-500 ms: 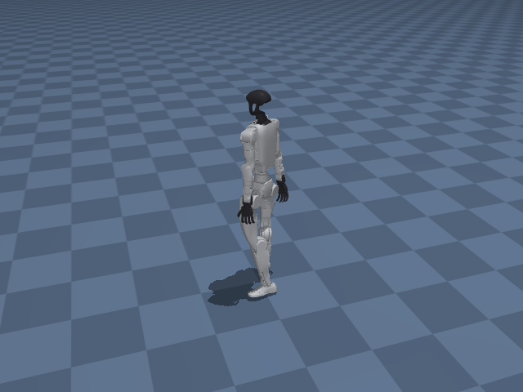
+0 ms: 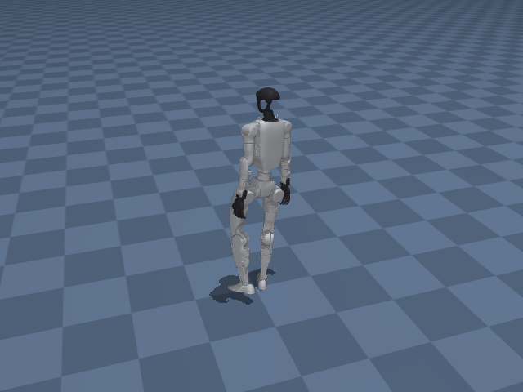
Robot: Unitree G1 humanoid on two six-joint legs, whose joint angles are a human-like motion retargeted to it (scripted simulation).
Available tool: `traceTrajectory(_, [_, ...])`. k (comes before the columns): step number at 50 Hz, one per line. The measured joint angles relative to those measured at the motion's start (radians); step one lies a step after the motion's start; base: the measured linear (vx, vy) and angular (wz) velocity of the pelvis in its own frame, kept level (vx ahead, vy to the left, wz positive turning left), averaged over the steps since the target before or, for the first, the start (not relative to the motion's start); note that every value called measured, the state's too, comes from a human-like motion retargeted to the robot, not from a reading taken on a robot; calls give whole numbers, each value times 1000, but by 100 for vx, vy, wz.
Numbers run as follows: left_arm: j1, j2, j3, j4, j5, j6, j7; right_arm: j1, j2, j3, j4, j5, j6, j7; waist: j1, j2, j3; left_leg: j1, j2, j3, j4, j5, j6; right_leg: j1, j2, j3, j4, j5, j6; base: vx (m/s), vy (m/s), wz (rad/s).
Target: Upper body actions
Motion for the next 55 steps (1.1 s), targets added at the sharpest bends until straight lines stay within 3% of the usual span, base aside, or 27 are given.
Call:
traceTrajectory(7, [-11, 13, -58, -6, 53, -8, 1, 35, -9, -26, 60, 9, 16, -19, -31, 48, 15, -68, -59, -153, -131, -17, -30, 19, 41, 23, 7, -3, 5, 6, -1, -42])
traceTrajectory(10, [-2, 12, -54, 6, 56, -9, 0, 56, -9, -33, 89, 25, 22, -16, -17, 56, 22, -47, -68, -114, -198, 70, 9, 40, 52, 55, 10, -5, 5, 18, 6, -79])
traceTrajectory(13, [16, 10, -36, 30, 53, -6, -5, 75, -8, -39, 119, 29, 32, -23, -39, 69, 1, 1, -41, -18, -223, 40, 11, 55, 67, 79, 17, -13, 10, 23, 12, -42])
traceTrajectory(15, [24, 10, -20, 51, 55, -1, -10, 85, -3, -39, 132, 29, 39, -27, -57, 78, -15, 9, -38, -36, -238, 39, 13, 59, 77, 92, 21, -18, 14, 19, 8, -14])
traceTrajectory(25, [42, 23, 19, 96, 50, 18, 0, 117, 36, -31, 151, 46, 38, -23, -57, 61, -85, 56, -59, 2, -291, -4, 22, 54, 72, 126, 33, -22, 33, 17, 6, -18])
traceTrajectory(41, [27, 22, 11, 92, 48, 20, -9, 40, 54, 28, -4, 20, 12, 10, -45, 39, -87, 84, -72, 31, -296, -68, 24, 53, 63, 171, 44, -2, 53, 5, 2, -12])
traceTrajectory(55, [25, 30, 4, 102, 56, 18, -6, 46, 42, 20, 67, 17, 18, 6, -31, 17, -86, 89, -87, 28, -297, -110, 26, 56, 50, 172, 46, 12, 72, 1, 1, 0])
